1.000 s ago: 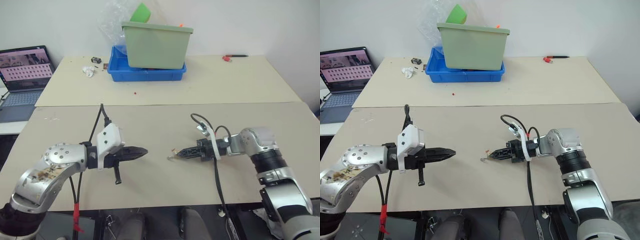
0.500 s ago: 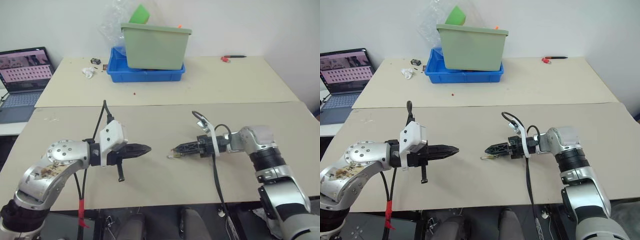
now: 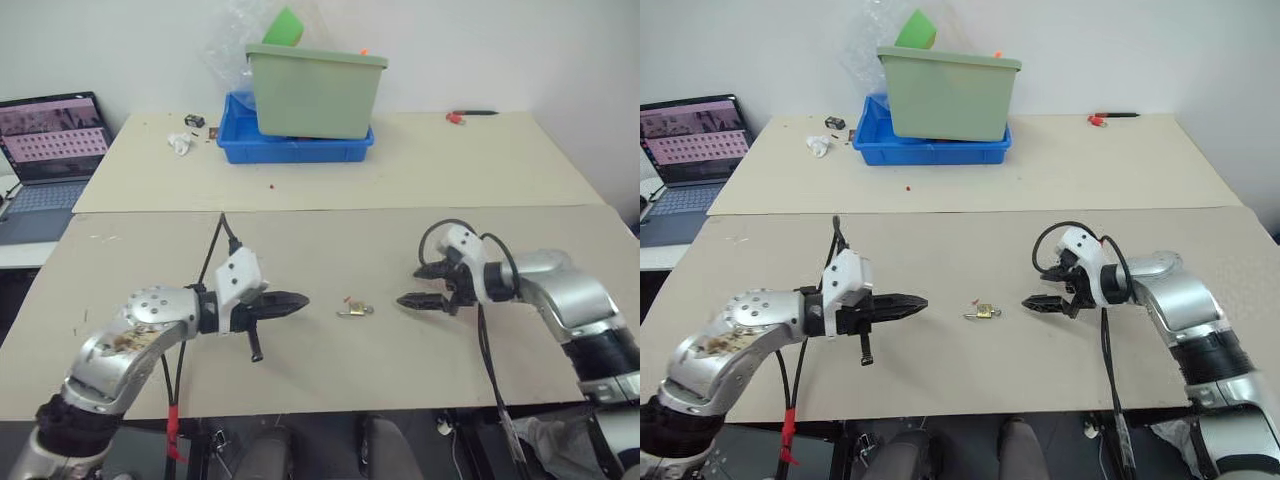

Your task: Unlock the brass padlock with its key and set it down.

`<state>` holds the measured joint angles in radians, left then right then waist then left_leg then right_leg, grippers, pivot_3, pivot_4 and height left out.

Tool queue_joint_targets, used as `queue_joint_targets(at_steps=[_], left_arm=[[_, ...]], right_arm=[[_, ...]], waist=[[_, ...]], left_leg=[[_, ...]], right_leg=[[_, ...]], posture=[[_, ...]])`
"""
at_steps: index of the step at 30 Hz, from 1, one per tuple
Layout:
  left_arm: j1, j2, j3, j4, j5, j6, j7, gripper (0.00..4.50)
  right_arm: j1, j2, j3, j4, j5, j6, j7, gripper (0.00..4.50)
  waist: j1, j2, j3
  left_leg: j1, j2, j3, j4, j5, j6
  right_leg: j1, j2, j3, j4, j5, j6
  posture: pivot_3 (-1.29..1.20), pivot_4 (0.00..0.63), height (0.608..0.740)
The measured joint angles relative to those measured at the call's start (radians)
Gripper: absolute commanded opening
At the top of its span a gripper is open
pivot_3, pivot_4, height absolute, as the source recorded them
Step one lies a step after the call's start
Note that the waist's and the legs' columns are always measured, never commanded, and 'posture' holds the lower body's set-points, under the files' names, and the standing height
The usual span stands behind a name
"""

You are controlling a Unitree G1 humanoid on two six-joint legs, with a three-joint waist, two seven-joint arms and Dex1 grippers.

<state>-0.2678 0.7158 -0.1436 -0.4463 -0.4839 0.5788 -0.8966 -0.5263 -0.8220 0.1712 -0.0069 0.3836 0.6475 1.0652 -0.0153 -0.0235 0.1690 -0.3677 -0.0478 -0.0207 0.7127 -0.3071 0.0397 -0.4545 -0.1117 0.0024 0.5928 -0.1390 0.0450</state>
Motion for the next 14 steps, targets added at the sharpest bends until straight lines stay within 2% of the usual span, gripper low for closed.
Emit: queue_joint_targets(at_steps=[6,14], left_arm=[[-0.02,-0.034,-0.069,0.118,0.092,-0.096,-0.04,0.0],[-0.052,-0.053,-0.073,0.179,0.13,-0.155,-0.082,0.0]], right_arm=[[0.097,0.023,-0.02,-0.081,-0.003,-0.045,-0.01,4.49],[0.151,0.034,-0.024,-0.104,-0.047,-0.07,-0.064,4.49]], waist=[[0.004,0.0,0.0],[0.004,0.0,0.0]], left_leg=[[-0.001,0.0,0.0,0.0,0.0,0.0],[-0.001,0.0,0.0,0.0,0.0,0.0]], right_leg=[[-0.001,0.0,0.0,0.0,0.0,0.0],[-0.001,0.0,0.0,0.0,0.0,0.0]], posture=[[0.0,0.15,0.732],[0.0,0.15,0.732]])
